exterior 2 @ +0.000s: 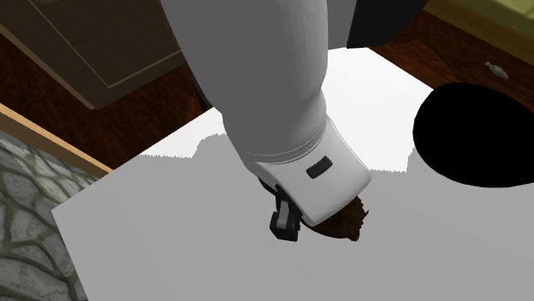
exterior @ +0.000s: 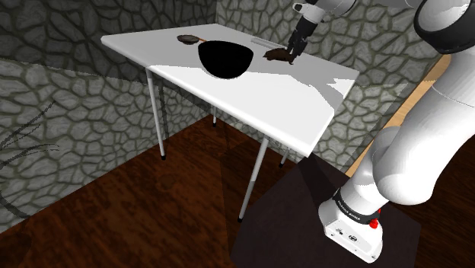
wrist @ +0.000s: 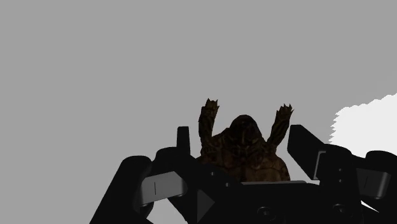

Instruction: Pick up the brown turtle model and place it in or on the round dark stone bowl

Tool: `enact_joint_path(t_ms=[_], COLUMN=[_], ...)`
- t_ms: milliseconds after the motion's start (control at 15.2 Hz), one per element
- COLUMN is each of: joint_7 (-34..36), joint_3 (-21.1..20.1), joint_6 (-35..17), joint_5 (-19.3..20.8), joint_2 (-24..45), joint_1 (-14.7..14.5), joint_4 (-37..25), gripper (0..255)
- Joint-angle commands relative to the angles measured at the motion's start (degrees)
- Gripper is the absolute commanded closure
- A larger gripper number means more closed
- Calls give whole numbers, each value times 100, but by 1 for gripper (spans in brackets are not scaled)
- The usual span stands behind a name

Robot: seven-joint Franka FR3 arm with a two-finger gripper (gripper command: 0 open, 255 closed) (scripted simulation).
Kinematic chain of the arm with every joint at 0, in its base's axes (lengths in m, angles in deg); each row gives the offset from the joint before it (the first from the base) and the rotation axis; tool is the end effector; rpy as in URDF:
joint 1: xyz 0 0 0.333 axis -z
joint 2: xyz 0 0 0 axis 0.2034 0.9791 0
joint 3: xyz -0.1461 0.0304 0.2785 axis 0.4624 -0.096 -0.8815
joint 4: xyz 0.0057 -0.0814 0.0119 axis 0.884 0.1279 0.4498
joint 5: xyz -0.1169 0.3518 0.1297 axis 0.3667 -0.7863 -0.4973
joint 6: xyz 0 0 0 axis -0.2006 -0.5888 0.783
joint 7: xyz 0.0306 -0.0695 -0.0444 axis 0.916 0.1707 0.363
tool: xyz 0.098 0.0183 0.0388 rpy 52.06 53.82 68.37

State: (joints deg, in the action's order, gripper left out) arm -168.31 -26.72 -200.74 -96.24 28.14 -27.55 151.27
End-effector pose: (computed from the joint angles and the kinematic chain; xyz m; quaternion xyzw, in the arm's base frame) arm 0.5075 -0.2737 0.5408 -0.9080 -0.4016 -0.1191 0.0021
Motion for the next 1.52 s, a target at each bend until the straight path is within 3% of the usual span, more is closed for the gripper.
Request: enact_joint_path(t_ms=[0, 792, 1452], joint_7=[26, 131, 109], joint_3=[7, 48, 140], joint_6=[162, 1102, 1982], joint_5=[25, -19, -278], joint_2=[-19, 99, 442], joint_1=[6, 50, 197], joint_4=[-150, -1174, -2266], gripper=[255, 255, 255])
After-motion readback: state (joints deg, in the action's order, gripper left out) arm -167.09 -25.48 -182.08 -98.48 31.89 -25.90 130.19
